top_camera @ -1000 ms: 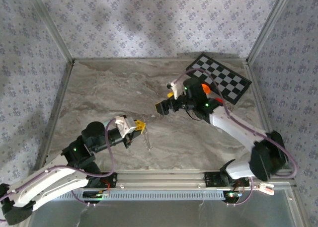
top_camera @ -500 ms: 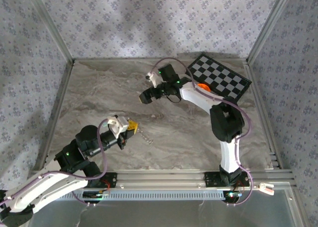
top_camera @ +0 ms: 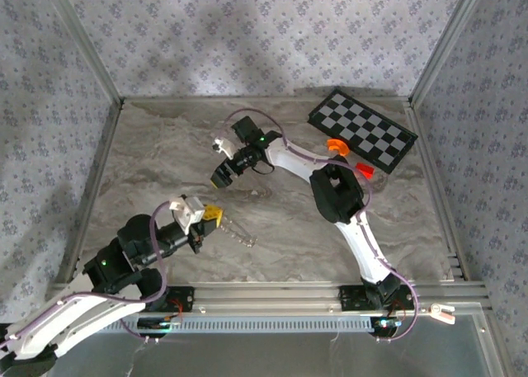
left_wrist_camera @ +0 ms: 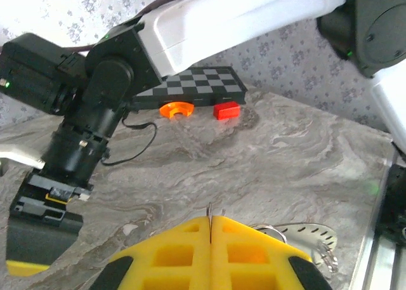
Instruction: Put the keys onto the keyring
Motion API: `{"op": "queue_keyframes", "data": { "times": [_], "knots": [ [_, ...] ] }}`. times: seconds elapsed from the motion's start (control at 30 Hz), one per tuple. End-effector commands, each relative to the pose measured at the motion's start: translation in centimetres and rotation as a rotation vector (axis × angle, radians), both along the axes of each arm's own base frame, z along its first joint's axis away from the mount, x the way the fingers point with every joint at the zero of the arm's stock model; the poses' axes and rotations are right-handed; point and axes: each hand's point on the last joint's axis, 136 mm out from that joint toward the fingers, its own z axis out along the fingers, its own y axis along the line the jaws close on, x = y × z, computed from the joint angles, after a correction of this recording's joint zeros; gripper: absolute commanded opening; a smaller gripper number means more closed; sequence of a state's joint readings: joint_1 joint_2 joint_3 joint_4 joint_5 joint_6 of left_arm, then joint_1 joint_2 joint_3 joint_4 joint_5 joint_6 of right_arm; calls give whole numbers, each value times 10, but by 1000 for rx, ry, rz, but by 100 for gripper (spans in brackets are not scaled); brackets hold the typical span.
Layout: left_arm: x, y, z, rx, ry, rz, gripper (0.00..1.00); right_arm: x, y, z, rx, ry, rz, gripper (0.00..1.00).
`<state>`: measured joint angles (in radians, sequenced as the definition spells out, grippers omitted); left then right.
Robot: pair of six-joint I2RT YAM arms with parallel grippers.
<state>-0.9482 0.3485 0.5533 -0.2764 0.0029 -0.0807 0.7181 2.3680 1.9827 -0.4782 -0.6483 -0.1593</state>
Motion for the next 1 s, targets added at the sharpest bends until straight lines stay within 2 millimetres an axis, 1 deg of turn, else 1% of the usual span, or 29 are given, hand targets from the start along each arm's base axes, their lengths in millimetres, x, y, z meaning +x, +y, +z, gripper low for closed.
{"op": "queue_keyframes", "data": {
  "times": [0.0,0.17,0.3,0.37,0.53,0.6,0.73,0.97],
  "knots": [
    [-11,4,17,-88,-12,-34,0,-7,17,1,38,2,66,94],
    [-26,6,28,-149,-38,-102,0,-11,41,-8,67,17,89,93],
    [-37,6,39,-187,-70,-158,0,-11,57,-10,94,18,92,89],
    [-42,6,44,-204,-86,-177,0,-15,66,-11,114,22,103,87],
    [-50,3,49,-220,-102,-229,0,-29,86,-14,136,41,143,82],
    [-53,2,52,-231,-108,-248,0,-31,93,-17,139,48,144,80],
    [-57,1,54,-240,-118,-271,0,-28,104,-23,156,54,127,79],
    [-62,4,57,-263,-135,-285,0,-35,112,-35,150,56,136,74]
  ]
}}
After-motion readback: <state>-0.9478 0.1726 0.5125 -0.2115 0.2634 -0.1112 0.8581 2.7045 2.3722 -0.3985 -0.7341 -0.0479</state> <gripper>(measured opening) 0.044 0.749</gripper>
